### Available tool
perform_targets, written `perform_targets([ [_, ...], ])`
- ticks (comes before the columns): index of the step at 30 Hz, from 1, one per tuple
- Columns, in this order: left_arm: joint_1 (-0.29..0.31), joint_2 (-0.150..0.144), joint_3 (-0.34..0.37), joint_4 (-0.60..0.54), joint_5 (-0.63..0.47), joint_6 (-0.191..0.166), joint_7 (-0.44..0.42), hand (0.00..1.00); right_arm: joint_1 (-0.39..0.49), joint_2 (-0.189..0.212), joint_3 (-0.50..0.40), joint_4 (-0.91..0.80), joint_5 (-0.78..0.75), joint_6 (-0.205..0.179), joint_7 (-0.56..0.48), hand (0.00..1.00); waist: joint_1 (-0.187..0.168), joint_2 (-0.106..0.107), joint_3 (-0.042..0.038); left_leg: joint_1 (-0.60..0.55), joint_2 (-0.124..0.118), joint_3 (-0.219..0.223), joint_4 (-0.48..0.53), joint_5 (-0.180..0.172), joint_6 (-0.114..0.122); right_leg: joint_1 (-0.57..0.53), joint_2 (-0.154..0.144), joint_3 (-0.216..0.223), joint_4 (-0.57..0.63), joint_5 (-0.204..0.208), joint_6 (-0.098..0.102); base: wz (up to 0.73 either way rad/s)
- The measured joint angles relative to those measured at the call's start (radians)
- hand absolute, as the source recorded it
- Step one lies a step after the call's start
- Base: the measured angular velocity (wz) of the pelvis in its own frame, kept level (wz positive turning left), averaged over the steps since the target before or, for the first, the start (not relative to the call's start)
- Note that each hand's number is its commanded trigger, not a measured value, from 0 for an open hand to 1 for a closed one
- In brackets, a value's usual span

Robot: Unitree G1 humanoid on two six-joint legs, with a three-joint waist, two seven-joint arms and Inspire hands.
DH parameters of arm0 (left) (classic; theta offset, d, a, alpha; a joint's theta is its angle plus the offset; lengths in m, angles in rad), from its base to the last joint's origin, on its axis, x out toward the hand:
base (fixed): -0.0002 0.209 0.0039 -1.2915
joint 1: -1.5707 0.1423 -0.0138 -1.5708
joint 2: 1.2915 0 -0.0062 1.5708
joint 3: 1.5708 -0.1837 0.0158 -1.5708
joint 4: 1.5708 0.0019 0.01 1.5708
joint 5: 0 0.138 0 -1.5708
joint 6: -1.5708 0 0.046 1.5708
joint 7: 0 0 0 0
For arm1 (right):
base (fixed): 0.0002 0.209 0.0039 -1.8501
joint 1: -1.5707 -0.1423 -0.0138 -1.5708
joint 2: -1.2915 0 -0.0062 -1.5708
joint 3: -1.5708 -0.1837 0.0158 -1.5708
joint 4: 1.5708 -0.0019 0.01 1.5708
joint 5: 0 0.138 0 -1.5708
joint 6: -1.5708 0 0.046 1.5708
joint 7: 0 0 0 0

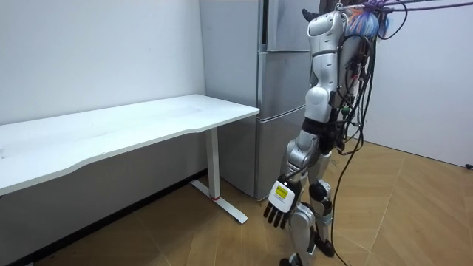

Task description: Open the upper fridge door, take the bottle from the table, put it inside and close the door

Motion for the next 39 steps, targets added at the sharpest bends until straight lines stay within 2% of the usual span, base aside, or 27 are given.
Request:
perform_targets([
  [5, -0.006, 0.0, -0.003, 0.0, 0.003, 0.0, -0.012, 0.0, -0.039, 0.0, 0.017, 0.014, -0.001, -0.006, 0.037, 0.0, 0.019, 0.005, 0.0, 0.002, 0.0, -0.007, 0.0, 0.0, 0.0, 0.003, 0.001, -0.002, 0.0, 0.001, -0.001, 0.03],
  [11, -0.01, 0.0, -0.008, -0.002, 0.025, 0.002, -0.014, 0.0, -0.07, 0.0, 0.106, 0.043, -0.004, -0.005, 0.117, 0.0, 0.02, 0.016, 0.0019, 0.01, 0.002, -0.009, 0.0, 0.0, 0.0, 0.013, 0.002, -0.004, -0.002, 0.002, -0.002, 0.0],
  [14, -0.022, 0.0, -0.008, -0.002, 0.041, 0.007, -0.018, 0.0, -0.084, 0.0, 0.144, 0.084, -0.043, 0.014, 0.162, 0.0, 0.025, 0.013, 0.0058, 0.01, 0.002, -0.009, 0.0, 0.0, 0.0, 0.012, 0.002, -0.003, -0.001, 0.002, -0.002, 0.0],
  [19, -0.032, 0.006, -0.008, -0.031, 0.046, 0.028, -0.038, 0.0, -0.086, -0.001, 0.166, 0.129, -0.098, 0.027, 0.207, 0.0, 0.03, 0.004, 0.0062, 0.002, 0.002, -0.01, 0.003, 0.0, 0.0, 0.008, 0.002, -0.005, -0.003, 0.003, -0.002, 0.0],
  [26, -0.039, 0.008, -0.008, -0.061, 0.046, 0.059, -0.043, 0.0, -0.094, -0.002, 0.188, 0.21, -0.107, 0.04, 0.249, 0.0, 0.047, 0.004, 0.0048, 0.003, 0.002, -0.015, 0.005, 0.0, 0.0, 0.015, 0.002, -0.01, -0.009, 0.006, -0.002, 0.02],
  [31, -0.035, 0.009, -0.008, -0.095, 0.088, 0.099, -0.052, 0.0, -0.115, -0.011, 0.195, 0.287, -0.117, 0.045, 0.279, 0.0, 0.047, 0.008, 0.0011, 0.013, 0.007, -0.017, 0.004, 0.0, 0.0, 0.038, 0.009, -0.015, -0.038, 0.027, -0.003, 0.0],
  [39, -0.051, 0.027, -0.026, -0.118, 0.087, 0.133, -0.053, 0.0, -0.136, -0.016, 0.205, 0.409, -0.123, 0.056, 0.328, 0.0, 0.044, 0.009, -0.0034, 0.009, 0.008, -0.02, 0.024, -0.008, 0.012, 0.05, 0.007, -0.015, -0.033, 0.041, 0.0, 0.0],
])
